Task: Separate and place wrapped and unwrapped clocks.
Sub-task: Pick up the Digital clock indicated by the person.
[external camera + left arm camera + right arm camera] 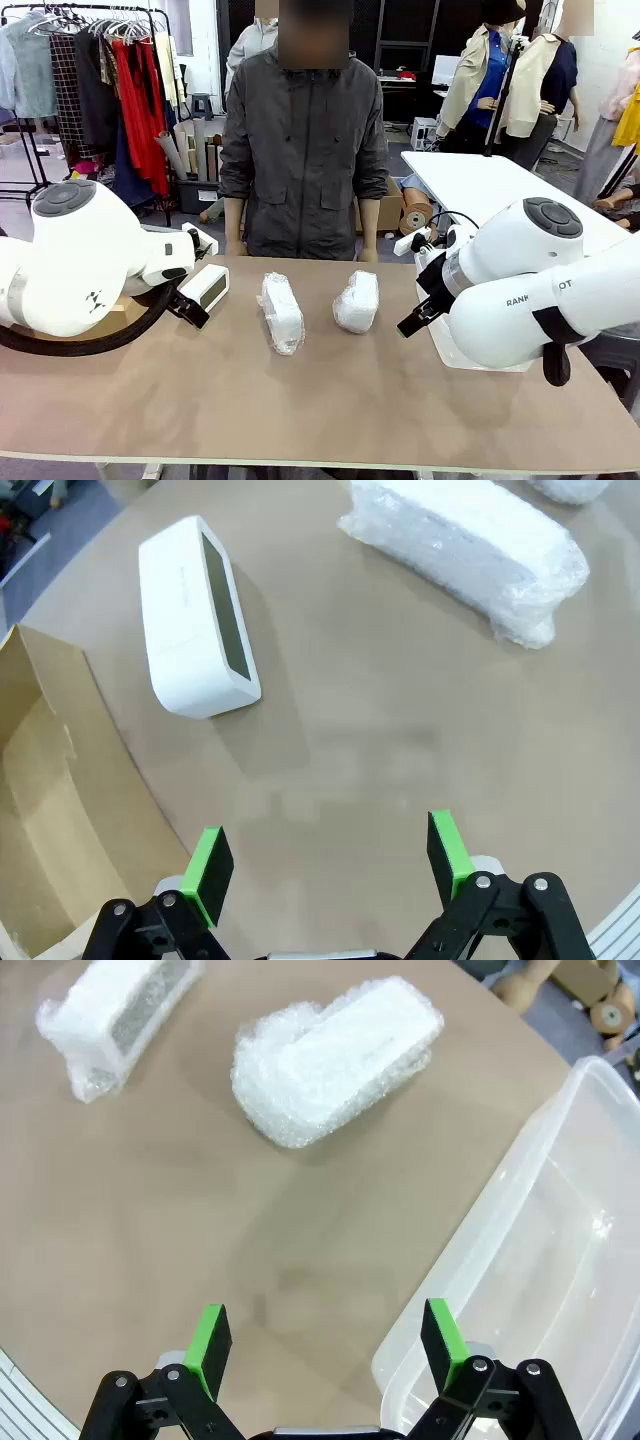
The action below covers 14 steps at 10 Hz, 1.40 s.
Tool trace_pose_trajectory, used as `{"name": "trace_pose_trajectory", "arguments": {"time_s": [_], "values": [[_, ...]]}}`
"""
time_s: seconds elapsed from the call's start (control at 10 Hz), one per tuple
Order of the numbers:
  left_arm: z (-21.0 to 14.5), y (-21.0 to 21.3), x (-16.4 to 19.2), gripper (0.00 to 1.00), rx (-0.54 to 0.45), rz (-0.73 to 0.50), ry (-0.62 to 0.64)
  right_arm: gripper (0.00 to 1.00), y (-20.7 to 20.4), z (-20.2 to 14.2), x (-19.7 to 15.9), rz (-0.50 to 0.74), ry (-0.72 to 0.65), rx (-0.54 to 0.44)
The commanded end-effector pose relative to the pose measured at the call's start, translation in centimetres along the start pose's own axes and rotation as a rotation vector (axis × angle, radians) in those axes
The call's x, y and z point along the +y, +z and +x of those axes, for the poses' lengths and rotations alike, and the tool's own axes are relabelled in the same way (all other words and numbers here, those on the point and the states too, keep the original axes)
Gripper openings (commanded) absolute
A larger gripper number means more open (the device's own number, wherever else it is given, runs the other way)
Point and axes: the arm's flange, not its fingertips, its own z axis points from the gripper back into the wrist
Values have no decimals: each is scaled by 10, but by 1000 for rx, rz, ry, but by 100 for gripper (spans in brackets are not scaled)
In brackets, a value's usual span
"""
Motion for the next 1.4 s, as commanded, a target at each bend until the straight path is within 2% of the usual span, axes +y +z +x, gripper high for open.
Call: {"name": "trace_pose_trajectory", "arguments": {"time_s": [0.0,1.3], "values": [[0,0,0,100,0,0,0,100,0,0,0,0,0,0],[0,0,0,100,0,0,0,100,0,0,0,0,0,0]]}}
